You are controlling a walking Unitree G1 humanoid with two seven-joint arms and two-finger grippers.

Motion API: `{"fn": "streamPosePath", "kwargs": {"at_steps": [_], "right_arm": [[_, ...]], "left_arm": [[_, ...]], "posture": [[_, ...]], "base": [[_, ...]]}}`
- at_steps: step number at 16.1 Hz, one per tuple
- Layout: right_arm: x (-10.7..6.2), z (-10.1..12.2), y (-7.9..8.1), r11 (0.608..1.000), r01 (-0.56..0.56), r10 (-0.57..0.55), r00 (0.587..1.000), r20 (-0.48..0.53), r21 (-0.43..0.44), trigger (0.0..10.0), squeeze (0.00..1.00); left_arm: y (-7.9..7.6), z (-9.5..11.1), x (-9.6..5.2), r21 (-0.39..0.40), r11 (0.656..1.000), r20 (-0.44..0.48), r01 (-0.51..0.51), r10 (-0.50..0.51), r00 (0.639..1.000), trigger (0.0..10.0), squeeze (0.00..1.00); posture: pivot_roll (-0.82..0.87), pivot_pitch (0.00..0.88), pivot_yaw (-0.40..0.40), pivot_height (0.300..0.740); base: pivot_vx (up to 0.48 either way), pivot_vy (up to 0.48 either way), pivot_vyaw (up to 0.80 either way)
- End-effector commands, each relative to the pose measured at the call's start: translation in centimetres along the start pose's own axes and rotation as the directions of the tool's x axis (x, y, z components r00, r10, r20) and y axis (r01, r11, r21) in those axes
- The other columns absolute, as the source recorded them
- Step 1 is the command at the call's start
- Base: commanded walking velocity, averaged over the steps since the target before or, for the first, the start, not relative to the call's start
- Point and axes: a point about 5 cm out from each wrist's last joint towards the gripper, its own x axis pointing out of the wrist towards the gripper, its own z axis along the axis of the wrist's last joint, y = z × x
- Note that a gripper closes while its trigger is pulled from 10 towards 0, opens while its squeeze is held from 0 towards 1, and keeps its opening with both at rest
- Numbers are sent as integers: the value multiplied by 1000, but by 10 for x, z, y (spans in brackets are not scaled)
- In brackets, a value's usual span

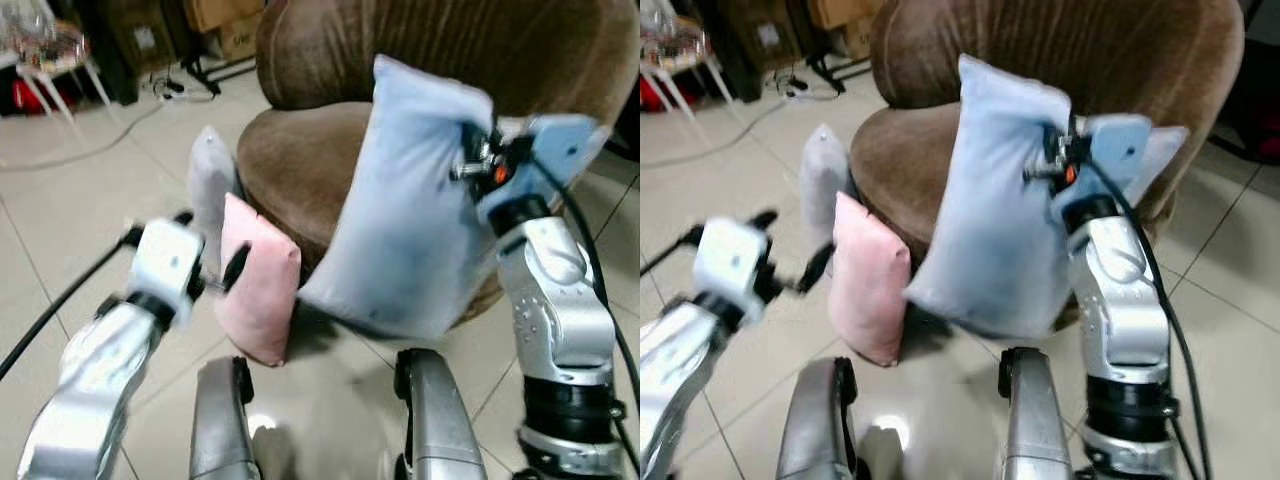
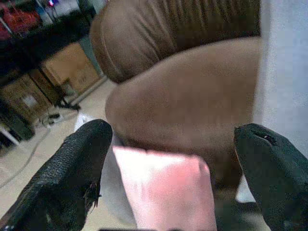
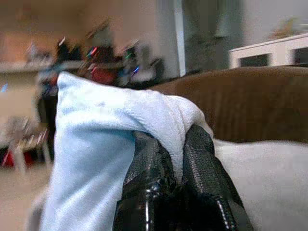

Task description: Move the pillow to the sofa from floor

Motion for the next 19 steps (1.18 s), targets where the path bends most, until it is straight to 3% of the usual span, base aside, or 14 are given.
{"fn": "streamPosePath", "kwargs": {"at_steps": [1,4,10,13,16,19], "right_arm": [[4,14,9,999,24,-25,998,54,29,10000,0],[22,41,14,991,91,-101,989,103,100,10000,0],[45,59,9,993,118,-121,977,175,29,10000,0],[43,26,19,998,61,-59,995,77,-31,10000,0],[20,-40,20,991,81,-95,985,-141,-105,10000,0],[7,-66,21,990,38,-71,966,-249,-133,10000,0]], "left_arm": [[3,-3,7,-8,999,-18,-45,45,999,10000,0],[8,7,20,22,996,-8,-92,92,996,10000,0],[19,15,25,83,986,37,-144,141,989,10000,0],[20,13,23,80,982,38,-172,169,985,10000,0],[19,0,16,69,980,9,-187,187,982,10000,0],[19,-11,13,75,977,-17,-201,203,979,10000,0]], "posture": [[-168,0,95,501],[-150,0,82,536],[-125,0,70,591],[-115,0,53,621],[-119,0,50,651],[-125,0,49,676]], "base": [[0,0,0],[0,0,0],[0,0,0],[0,0,0],[0,0,0],[0,0,0]]}}
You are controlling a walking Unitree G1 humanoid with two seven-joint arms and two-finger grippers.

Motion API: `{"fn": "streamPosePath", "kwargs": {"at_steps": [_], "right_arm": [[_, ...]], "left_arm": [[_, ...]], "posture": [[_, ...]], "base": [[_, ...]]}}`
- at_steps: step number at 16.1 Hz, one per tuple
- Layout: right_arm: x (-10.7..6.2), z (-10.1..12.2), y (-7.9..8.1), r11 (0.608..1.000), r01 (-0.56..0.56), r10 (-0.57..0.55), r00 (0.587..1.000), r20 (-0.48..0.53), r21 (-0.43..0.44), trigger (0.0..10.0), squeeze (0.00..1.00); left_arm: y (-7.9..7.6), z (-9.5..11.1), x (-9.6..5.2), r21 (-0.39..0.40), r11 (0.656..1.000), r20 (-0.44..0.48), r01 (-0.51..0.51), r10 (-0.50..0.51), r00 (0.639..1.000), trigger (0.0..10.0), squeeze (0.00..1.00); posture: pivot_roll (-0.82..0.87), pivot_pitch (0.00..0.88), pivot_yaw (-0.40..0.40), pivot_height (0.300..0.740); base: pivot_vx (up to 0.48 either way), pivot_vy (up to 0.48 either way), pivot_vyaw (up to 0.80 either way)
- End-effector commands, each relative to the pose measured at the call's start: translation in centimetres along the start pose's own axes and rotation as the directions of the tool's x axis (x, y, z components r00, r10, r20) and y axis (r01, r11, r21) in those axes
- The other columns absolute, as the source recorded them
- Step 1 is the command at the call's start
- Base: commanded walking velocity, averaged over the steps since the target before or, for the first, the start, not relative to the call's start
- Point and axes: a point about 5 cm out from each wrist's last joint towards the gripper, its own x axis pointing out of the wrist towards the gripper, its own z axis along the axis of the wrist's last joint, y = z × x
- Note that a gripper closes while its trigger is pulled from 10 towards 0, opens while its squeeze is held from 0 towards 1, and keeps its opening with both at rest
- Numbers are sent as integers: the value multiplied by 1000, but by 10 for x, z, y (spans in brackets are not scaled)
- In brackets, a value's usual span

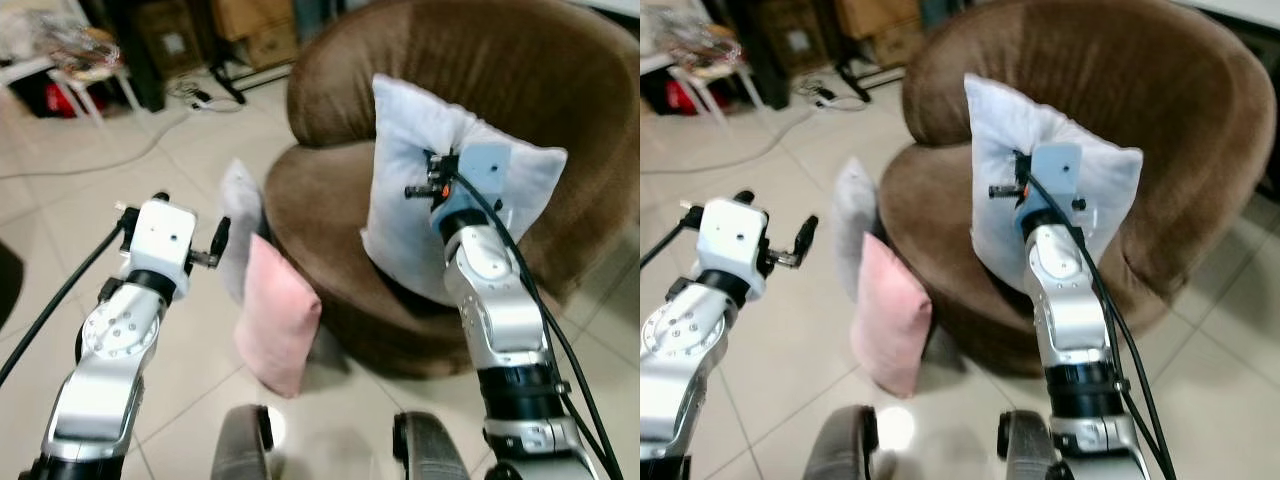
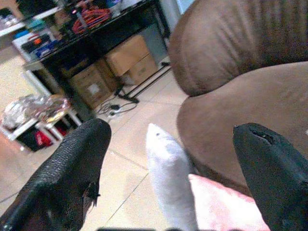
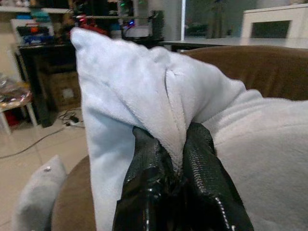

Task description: Move the pillow to the sofa from floor

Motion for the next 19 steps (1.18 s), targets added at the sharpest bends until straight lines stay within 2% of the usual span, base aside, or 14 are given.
{"fn": "streamPosePath", "kwargs": {"at_steps": [1,4,6,10,12,13,15,17,19], "right_arm": [[-4,-14,3,1000,-21,20,997,-79,-9,10000,0],[-10,-18,1,999,-19,17,996,-88,-27,10000,0],[-15,-17,-3,999,-28,24,995,-102,-38,10000,0],[-26,-25,-13,997,-34,22,987,-159,-74,10000,0],[-39,-33,-23,997,2,-17,980,-199,-76,10000,0],[-41,-33,-24,997,13,-28,978,-206,-70,10000,0],[-42,-31,-27,997,31,-44,979,-200,-67,10000,0],[-43,-27,-28,997,33,-44,984,-175,-65,10000,0],[-45,-22,-27,999,19,-23,990,-139,-30,10000,0]], "left_arm": [[2,1,0,-2,1000,7,-22,22,1000,10000,0],[-5,-4,-6,-13,1000,1,-9,9,1000,10000,0],[-9,-9,-9,24,1000,-14,5,-5,1000,10000,0],[-13,-6,-10,15,1000,-1,6,-6,1000,10000,0],[-10,-5,-12,-37,999,15,-33,34,999,10000,0],[-9,-4,-12,-35,999,19,-37,38,999,10000,0],[-9,-2,-10,-23,999,29,-43,44,999,10000,0],[-9,1,-9,-70,997,45,-38,41,998,10000,0],[-8,2,-10,-84,996,56,-32,37,998,10000,0]], "posture": [[-122,0,43,686],[-124,0,35,716],[-121,0,29,740],[-118,0,23,740],[-119,0,26,740],[-119,0,26,740],[-120,0,27,740],[-123,0,29,740],[-124,0,28,740]], "base": [[0,0,0],[0,0,0],[0,0,0],[0,0,0],[0,0,0],[0,0,0],[0,0,0],[0,0,0],[0,0,0]]}}
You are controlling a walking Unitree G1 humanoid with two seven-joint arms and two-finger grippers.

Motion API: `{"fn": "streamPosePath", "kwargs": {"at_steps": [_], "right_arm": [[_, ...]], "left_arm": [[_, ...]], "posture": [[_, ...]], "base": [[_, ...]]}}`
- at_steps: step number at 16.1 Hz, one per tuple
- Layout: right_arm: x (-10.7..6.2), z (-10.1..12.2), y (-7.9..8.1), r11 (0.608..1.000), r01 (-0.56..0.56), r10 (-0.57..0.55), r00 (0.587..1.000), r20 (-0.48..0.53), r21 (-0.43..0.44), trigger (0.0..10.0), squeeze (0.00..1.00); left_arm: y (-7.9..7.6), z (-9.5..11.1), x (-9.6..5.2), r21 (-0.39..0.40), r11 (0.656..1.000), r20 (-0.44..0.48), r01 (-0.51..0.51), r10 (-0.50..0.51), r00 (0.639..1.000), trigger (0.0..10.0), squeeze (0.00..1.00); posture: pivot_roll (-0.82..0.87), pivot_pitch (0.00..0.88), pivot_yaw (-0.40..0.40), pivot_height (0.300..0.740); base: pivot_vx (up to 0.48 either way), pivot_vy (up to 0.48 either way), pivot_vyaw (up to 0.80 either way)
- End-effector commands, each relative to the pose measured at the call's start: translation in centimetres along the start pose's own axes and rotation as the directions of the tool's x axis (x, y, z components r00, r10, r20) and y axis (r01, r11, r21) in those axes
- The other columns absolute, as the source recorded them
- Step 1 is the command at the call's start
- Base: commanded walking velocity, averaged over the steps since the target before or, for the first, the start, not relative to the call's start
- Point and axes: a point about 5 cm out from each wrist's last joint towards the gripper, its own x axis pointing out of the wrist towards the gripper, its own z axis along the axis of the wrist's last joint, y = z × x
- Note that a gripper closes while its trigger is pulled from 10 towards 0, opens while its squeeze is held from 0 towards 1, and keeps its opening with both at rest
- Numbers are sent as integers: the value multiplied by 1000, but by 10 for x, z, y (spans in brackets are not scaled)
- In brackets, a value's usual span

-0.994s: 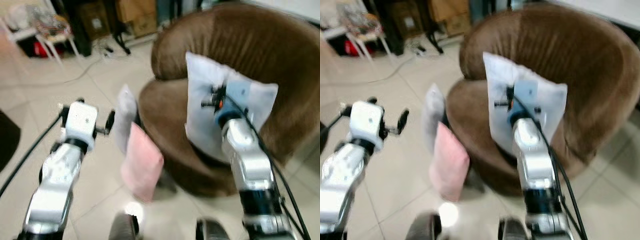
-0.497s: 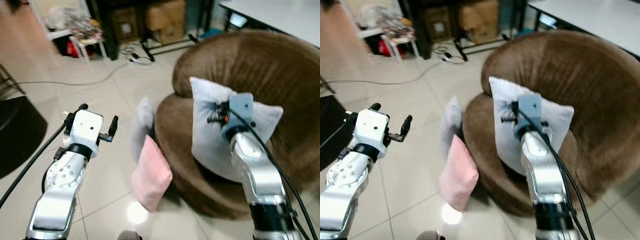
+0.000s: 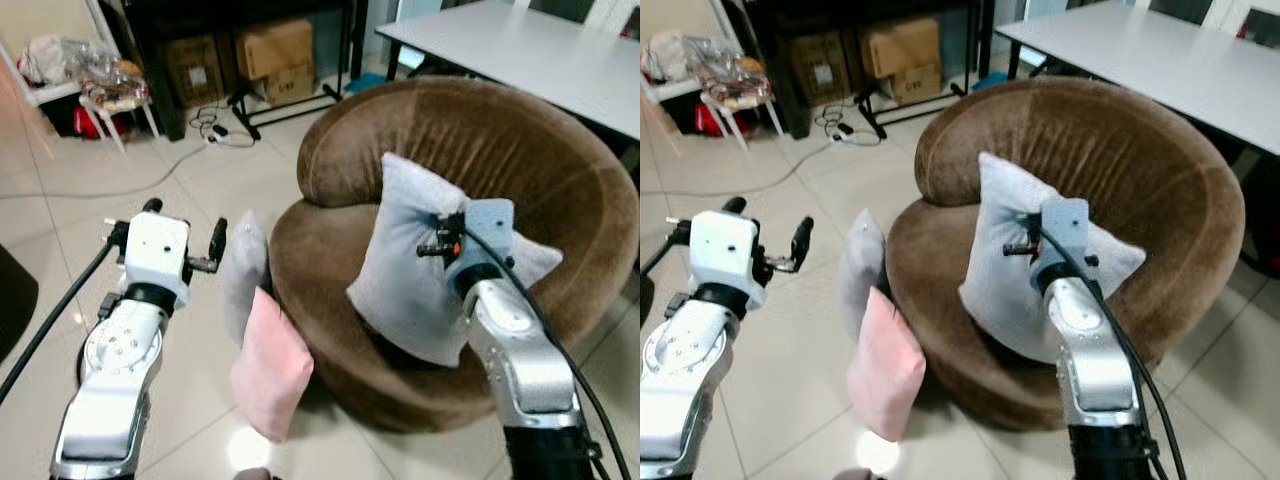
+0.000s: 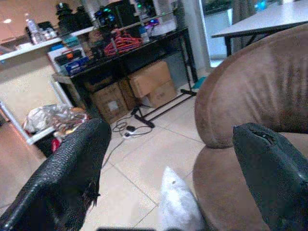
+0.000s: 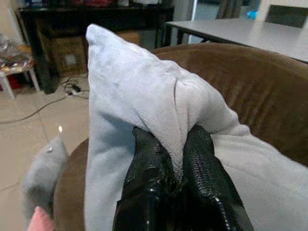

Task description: Move the pillow to the sofa from floor

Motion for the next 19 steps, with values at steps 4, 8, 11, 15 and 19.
{"fn": "streamPosePath", "kwargs": {"at_steps": [4,8,11,15,19], "right_arm": [[-5,17,4,997,-74,74,992,100,-12,10000,0],[-5,18,8,995,-100,100,990,100,1,10000,0],[-5,22,11,993,-118,116,985,130,5,10000,0],[-5,25,11,992,-122,121,982,148,0,10000,0],[-3,28,9,992,-123,125,979,161,-18,10000,0]], "left_arm": [[-3,2,-1,-20,999,22,26,-26,999,10000,0],[-4,4,-4,-27,999,29,33,-33,999,10000,0],[-4,5,-5,-24,999,33,35,-34,999,10000,0],[-5,6,-5,-21,999,37,40,-40,999,10000,0],[-7,7,-4,-17,999,37,46,-45,998,10000,0]], "posture": [[-123,0,25,740],[-112,0,15,740],[-110,0,16,740],[-110,0,16,740],[-109,0,13,740]], "base": [[215,0,0],[364,0,0],[375,0,-700],[374,0,-125],[368,0,0]]}}
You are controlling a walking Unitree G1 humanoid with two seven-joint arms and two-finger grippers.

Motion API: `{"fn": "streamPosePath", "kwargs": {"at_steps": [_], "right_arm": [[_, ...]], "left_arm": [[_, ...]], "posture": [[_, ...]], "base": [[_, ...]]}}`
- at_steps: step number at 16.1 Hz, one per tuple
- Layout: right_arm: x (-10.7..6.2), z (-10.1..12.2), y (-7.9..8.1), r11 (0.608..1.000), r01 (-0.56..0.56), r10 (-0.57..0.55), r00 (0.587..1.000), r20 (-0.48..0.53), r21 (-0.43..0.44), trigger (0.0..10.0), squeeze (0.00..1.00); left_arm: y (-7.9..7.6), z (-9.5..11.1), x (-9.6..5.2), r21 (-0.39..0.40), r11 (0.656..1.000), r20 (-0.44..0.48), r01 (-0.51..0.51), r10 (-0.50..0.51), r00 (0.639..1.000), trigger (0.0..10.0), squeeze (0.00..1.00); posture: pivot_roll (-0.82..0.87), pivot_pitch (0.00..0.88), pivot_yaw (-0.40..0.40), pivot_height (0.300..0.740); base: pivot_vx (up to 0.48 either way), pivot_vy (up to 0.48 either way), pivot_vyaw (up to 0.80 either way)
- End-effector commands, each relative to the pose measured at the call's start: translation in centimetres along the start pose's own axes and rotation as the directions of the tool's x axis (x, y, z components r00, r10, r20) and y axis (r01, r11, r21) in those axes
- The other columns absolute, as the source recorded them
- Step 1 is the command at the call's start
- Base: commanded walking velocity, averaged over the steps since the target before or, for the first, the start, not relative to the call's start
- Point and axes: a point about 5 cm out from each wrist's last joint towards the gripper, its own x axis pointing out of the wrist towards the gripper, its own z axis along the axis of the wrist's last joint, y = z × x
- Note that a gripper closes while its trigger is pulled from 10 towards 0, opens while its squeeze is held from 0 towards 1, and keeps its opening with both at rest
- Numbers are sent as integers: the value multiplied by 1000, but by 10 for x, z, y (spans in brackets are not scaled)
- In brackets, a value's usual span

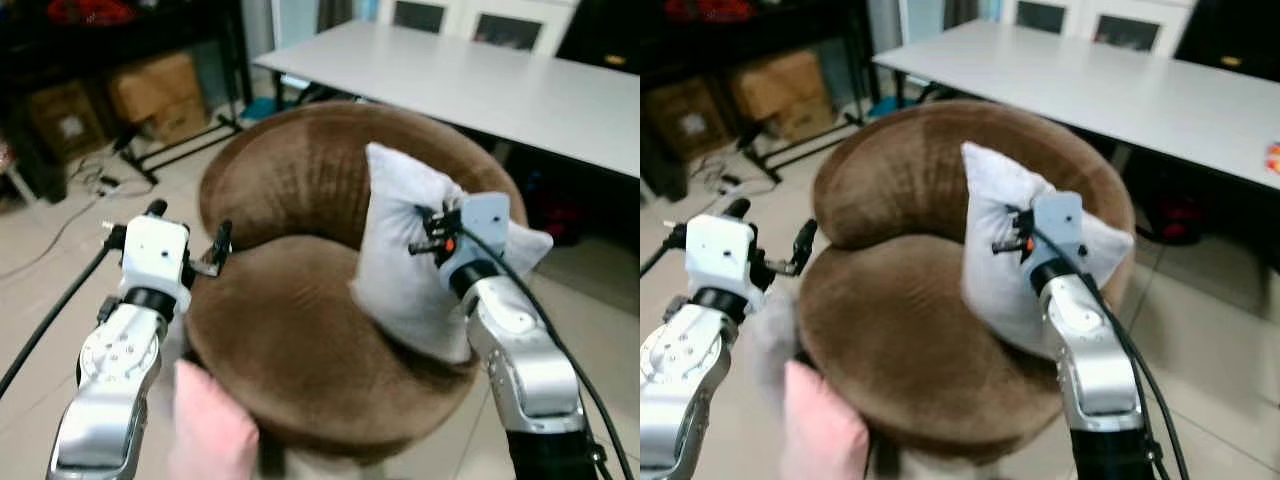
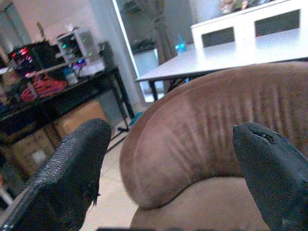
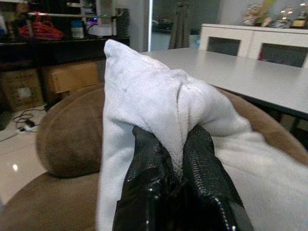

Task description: Move the pillow to the sofa from floor

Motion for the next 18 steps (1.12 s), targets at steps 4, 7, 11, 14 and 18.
{"fn": "streamPosePath", "kwargs": {"at_steps": [4,7,11,14,18], "right_arm": [[5,21,-6,1000,-7,6,997,82,8,10000,0],[9,29,8,987,-145,141,988,61,73,10000,0],[18,40,27,970,-228,225,973,48,79,10000,0],[28,45,39,960,-258,258,966,6,107,10000,0],[61,37,77,910,-312,358,924,-135,272,10000,0]], "left_arm": [[-3,1,2,49,999,-1,17,-17,1000,10000,0],[2,-5,-3,78,993,-41,91,-88,995,10000,0],[2,-13,-10,125,962,-103,241,-229,968,10000,0],[3,-15,-13,125,947,-125,296,-280,952,10000,0],[-1,-18,-19,109,924,-158,366,-348,924,10000,0]], "posture": [[-106,0,9,740],[-108,0,9,740],[-107,0,8,740],[-106,0,8,740],[-97,0,9,740]], "base": [[266,0,0],[0,0,0],[0,0,0],[0,0,0],[0,0,0]]}}
